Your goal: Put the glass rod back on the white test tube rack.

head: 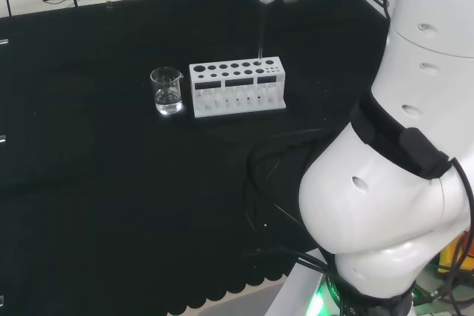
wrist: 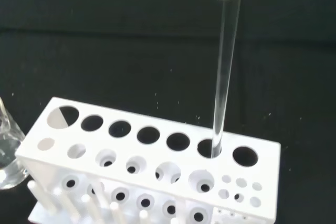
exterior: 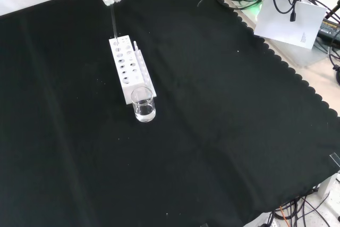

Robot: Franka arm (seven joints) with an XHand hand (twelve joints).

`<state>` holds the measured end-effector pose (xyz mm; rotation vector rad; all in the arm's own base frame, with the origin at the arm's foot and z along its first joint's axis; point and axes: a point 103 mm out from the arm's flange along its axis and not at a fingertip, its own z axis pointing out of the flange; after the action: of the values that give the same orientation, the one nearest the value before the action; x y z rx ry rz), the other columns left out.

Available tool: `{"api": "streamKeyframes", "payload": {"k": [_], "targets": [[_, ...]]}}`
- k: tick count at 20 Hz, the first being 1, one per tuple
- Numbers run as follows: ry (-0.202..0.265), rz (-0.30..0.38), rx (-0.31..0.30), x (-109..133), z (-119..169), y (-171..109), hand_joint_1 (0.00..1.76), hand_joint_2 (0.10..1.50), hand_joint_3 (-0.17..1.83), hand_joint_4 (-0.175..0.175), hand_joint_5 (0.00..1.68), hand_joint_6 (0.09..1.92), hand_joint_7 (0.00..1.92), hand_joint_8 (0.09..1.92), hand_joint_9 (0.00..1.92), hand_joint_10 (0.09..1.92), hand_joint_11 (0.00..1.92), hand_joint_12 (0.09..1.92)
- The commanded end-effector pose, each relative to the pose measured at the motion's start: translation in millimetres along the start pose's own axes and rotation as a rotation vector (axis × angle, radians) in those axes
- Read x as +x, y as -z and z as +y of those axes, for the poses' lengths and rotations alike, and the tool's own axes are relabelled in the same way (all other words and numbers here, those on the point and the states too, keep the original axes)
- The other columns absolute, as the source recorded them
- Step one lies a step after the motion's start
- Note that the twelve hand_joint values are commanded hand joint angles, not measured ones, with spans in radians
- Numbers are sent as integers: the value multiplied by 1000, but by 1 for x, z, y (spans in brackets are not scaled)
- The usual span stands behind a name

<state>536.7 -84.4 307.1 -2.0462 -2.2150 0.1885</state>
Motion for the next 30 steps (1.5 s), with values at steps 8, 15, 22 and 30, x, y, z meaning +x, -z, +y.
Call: {"api": "streamKeyframes", "payload": {"k": [8, 15, 22, 30], "targets": [[11, 16, 45, -5, 16, -29, 1413, 1025, 0, -175, 1182, 337, 1066, 895, 1216, 959, 1567, 491], [10, 17, 57, -8, 15, -37, 1413, 1025, 0, -175, 1182, 337, 1066, 896, 1216, 959, 1567, 491], [11, 19, 67, -12, 13, -45, 1413, 1024, 0, -175, 1181, 339, 1067, 896, 1218, 955, 1569, 492], [34, 30, 102, -6, 13, -54, 1413, 1024, 0, -175, 1179, 344, 1067, 894, 1219, 953, 1570, 493]]}}
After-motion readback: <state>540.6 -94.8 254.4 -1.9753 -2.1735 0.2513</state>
